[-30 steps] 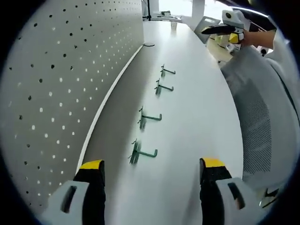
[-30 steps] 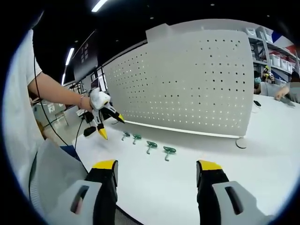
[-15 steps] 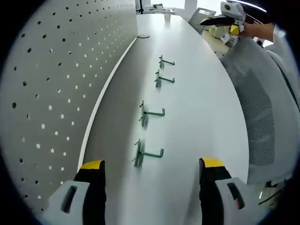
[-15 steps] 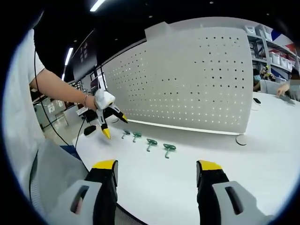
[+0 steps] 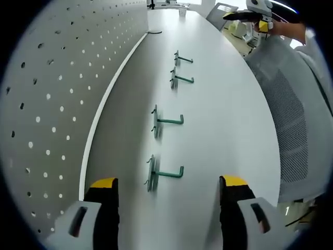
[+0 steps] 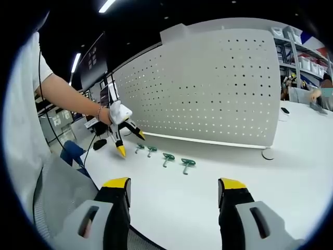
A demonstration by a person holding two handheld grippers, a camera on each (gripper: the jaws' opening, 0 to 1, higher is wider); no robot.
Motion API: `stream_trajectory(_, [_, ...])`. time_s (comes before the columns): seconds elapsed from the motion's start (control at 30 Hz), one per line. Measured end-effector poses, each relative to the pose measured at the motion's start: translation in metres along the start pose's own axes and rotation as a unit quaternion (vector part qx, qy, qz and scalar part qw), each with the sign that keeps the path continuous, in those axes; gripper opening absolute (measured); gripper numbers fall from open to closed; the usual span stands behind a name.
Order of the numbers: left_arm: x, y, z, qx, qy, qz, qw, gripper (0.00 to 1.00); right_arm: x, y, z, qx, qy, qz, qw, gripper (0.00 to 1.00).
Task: Insert the hook assembly into the mounting plate slot until the hook locks in place.
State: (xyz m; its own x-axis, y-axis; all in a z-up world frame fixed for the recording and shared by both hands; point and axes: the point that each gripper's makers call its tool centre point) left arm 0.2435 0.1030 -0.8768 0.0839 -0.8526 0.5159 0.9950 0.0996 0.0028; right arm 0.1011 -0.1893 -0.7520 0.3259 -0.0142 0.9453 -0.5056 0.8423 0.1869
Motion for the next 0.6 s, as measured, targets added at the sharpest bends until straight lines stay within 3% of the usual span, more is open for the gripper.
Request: stream_trajectory(0.6, [-0.0037, 0.0013, -0.008, -0.007, 0.004, -0.01, 0.9999, 0.79, -0.0015, -0.0005, 0.0004, -0.002, 0.001, -0.004, 1.0, 0.66])
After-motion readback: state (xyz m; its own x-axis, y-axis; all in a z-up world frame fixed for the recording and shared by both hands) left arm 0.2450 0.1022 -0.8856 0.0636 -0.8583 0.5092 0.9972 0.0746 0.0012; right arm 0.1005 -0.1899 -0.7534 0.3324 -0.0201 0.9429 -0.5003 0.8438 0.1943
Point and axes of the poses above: the point that each gripper's makers call its tool centre point, and the gripper's own axes: z roughly backward along the fingers, y roughly to its left, x roughly out of its top, and after that the axes turned 8 degrees about -y, right-handed
